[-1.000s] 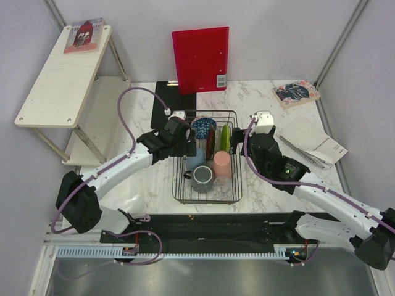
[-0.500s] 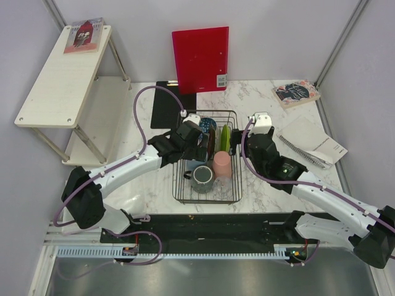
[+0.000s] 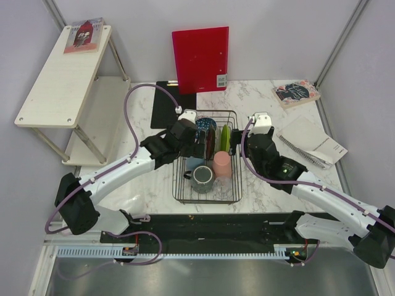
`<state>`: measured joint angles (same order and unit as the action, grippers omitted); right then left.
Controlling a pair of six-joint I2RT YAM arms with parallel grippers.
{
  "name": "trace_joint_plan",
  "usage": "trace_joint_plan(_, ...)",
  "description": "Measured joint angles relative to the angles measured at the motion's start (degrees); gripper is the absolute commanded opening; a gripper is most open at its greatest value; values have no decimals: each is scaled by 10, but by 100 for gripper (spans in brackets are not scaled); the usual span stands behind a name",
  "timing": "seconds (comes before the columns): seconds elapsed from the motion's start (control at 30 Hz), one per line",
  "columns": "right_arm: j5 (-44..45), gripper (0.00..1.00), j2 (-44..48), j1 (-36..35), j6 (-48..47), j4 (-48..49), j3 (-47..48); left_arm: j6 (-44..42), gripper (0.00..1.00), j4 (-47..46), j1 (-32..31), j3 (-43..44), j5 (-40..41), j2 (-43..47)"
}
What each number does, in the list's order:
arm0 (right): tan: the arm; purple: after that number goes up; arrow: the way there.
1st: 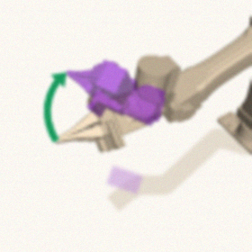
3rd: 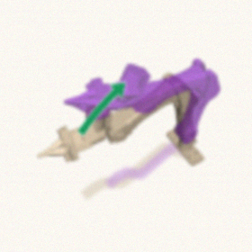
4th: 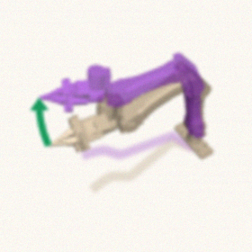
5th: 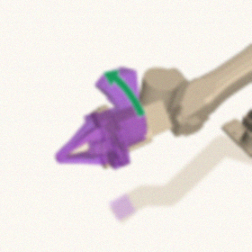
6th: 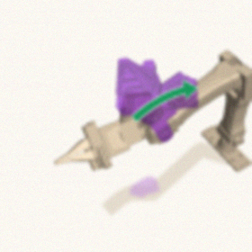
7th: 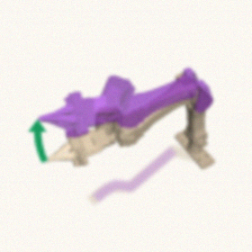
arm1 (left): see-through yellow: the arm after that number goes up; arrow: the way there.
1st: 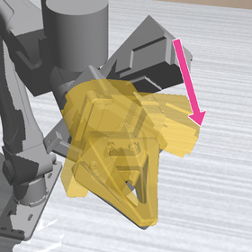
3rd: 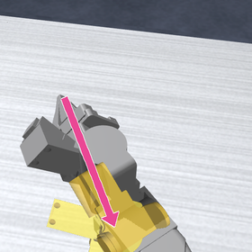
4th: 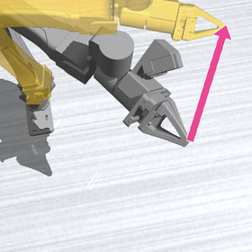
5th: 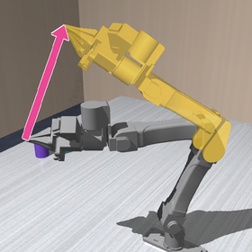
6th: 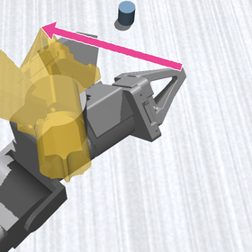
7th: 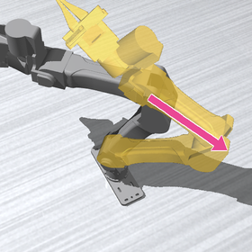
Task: Unload the mixed dishes from the dish rack
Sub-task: Pick up the cup from the dish rack.
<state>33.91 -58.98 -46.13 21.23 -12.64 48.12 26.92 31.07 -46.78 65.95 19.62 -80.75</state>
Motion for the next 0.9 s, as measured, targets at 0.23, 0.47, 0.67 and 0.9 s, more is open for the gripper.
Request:
trace_joint_plan(0.23, 8, 98, 0, 0, 0, 2, -13, -3, 90, -2, 0, 0, 0, 11)
trace_joint_plan(0.47, 1, 98, 7, 0, -1, 2, -30, -4, 94, -4, 0, -1, -26, -17)
trace_joint_plan(0.67, -1, 98, 16, 0, -2, 2, -30, -4, 95, -3, 0, -1, -32, -26)
trace_joint_plan(0.9, -6, 98, 16, 0, -2, 2, -30, -4, 95, -4, 0, -6, -32, -39)
